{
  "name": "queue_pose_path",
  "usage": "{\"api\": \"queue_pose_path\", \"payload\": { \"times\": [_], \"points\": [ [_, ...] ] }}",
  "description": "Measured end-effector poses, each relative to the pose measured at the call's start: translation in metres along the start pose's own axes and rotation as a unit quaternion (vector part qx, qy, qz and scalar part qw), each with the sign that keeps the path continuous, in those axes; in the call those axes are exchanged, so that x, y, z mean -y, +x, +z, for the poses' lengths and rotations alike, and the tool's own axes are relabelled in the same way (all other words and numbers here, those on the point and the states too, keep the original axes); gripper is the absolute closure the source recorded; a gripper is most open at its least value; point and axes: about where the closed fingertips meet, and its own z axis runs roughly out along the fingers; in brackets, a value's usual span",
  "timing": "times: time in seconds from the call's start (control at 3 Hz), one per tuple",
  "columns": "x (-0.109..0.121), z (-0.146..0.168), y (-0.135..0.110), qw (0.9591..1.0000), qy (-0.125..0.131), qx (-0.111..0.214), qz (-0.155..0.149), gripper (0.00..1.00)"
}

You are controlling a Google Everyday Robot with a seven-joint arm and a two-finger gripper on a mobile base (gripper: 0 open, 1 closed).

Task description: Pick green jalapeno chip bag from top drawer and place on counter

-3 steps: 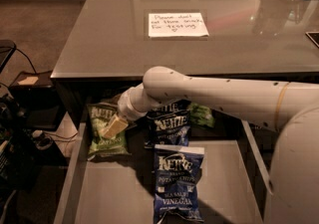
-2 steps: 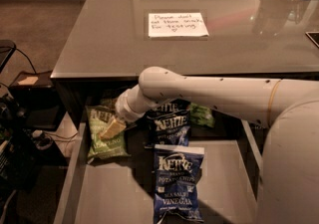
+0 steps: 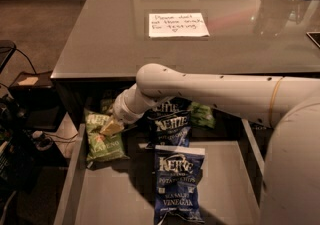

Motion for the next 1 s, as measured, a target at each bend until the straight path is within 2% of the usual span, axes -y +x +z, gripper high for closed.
{"api": "queue_pose_path", "payload": {
  "times": [0.33, 1.0],
  "points": [
    [-0.011, -0.018, -0.008, 0.9998, -0.003, 0.019, 0.008, 0.96],
    [-0.028, -0.089, -0.021, 0.9947, -0.016, 0.087, 0.052, 1.00]
  ]
}}
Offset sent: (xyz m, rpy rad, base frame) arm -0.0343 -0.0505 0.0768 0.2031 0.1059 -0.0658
